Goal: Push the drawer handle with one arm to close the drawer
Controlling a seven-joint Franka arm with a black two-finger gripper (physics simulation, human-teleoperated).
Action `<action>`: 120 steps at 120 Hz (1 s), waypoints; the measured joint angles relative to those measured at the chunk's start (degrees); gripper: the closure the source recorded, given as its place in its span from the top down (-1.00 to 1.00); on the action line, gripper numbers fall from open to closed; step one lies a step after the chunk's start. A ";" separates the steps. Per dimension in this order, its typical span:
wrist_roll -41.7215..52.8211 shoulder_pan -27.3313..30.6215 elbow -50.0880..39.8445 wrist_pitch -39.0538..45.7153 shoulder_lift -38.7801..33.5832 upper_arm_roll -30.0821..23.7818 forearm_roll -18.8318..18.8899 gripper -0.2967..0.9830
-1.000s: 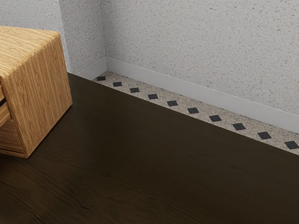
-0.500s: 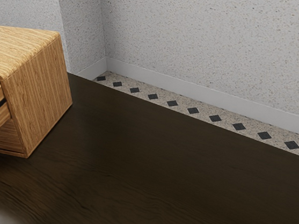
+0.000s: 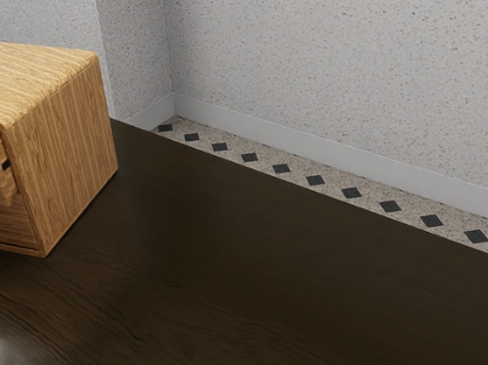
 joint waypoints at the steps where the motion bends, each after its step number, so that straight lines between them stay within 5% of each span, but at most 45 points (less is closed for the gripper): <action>1: 0.06 0.01 0.09 0.08 0.13 -0.02 -0.10 -0.58; 54: 3.59 0.80 3.34 3.49 5.34 -2.36 -5.24 -0.54; 78: 2.82 4.42 -3.12 -5.70 -10.52 -9.53 -8.06 -0.32; 92: -0.02 4.54 0.42 -16.37 -15.92 -19.97 -13.30 0.02; 102: -2.76 4.54 10.79 -23.27 -7.97 -26.87 -18.32 0.19; 120: -5.38 4.48 34.01 -29.41 18.61 -31.94 -24.00 0.36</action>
